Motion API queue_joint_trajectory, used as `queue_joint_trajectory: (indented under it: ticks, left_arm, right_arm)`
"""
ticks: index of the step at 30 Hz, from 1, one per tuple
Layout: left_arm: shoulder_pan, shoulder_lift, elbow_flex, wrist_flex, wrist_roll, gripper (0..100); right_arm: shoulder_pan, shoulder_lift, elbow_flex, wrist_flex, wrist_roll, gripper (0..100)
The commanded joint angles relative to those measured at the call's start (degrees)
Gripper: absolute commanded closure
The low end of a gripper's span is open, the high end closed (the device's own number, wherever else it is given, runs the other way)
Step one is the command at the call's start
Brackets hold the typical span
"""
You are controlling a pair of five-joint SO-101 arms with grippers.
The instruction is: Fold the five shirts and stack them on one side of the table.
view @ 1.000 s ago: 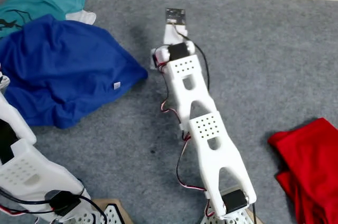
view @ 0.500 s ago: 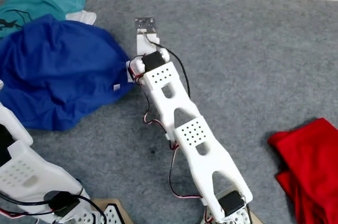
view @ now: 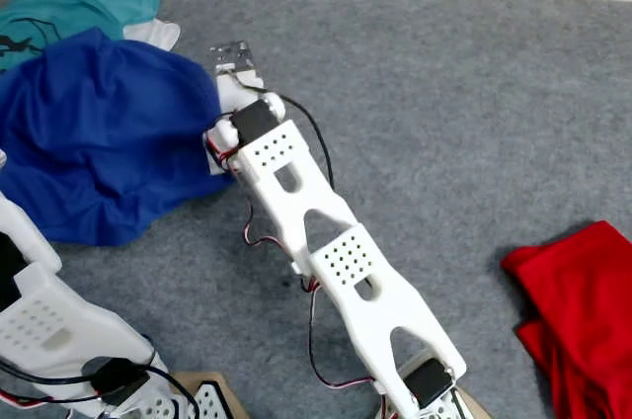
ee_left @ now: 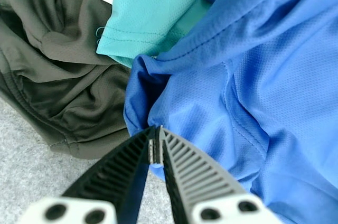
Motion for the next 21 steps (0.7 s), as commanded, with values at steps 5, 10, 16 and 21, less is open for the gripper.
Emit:
queue_joint_trajectory:
  ticks: [5, 10, 16, 21]
  left_arm:
    - [-0.22, -0.57, -1.89, 0.00, 0.53, 99]
    - [-0.22, -0.57, -1.89, 0.00, 0.53, 99]
    - [-0.22, -0.57, -1.80, 0.00, 0.44, 99]
    - [-0.22, -0.57, -1.80, 0.00, 0.44, 99]
  right_arm:
    - [0.04, -4.88, -6.37, 2.42, -0.79, 79.6]
    - [-2.15, -4.26, -6.02, 4.53, -2.81, 79.6]
    - [-2.15, 1.27, -5.85, 4.09, -2.81, 79.6]
    - [-1.45, 5.49, -5.85, -0.66, -2.46, 79.6]
